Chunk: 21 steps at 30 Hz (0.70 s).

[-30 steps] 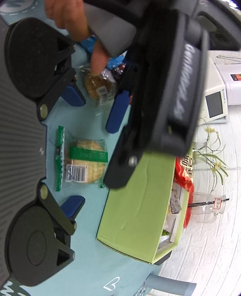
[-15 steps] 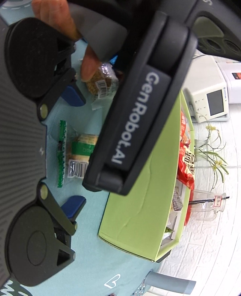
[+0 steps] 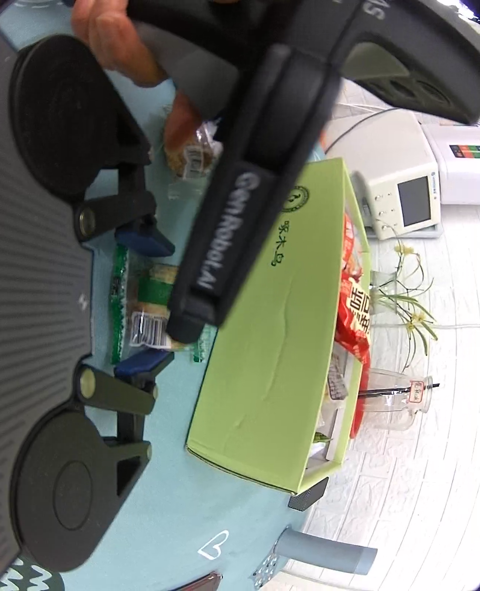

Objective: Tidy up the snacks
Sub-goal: 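Close the left tool on the green-striped round biscuit, then carry the round biscuit over the green box and open the left tool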

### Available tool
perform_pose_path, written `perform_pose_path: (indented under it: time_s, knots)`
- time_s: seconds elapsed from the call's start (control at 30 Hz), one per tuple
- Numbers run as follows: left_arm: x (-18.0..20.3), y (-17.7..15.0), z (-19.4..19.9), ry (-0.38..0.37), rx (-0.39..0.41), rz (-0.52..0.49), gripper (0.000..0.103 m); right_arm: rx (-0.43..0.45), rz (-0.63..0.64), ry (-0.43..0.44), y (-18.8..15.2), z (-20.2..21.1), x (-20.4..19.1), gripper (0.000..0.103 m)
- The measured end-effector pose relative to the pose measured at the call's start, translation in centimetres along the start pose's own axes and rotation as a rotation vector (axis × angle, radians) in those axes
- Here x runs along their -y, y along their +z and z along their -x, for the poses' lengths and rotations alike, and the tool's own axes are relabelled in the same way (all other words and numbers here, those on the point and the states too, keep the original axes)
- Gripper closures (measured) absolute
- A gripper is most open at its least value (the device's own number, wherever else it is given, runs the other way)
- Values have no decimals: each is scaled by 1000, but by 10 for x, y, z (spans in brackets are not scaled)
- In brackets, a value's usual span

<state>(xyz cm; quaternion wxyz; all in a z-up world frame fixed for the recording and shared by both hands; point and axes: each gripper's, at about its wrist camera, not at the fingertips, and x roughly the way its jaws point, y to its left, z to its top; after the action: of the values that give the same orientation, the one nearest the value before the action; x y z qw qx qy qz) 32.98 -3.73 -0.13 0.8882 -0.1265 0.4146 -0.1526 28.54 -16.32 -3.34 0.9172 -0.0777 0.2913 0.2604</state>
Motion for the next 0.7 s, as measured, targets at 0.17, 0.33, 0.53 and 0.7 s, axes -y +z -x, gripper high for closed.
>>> perform_pose_path:
  time_s: [0.17, 0.33, 0.53, 0.7]
  knots:
    - [-12, 5, 29, -123, 24, 90, 90, 79, -3, 16, 10, 20, -4, 48]
    - [-9, 31, 47, -161, 50, 103, 91, 137, 22, 20, 27, 36, -8, 48]
    - [16, 99, 56, -179, 155, 43, 85, 208, 80, -52, 89, 30, 17, 47]
    - [18, 141, 18, -166, 165, 51, 83, 203, -5, -70, 123, -13, 55, 46]
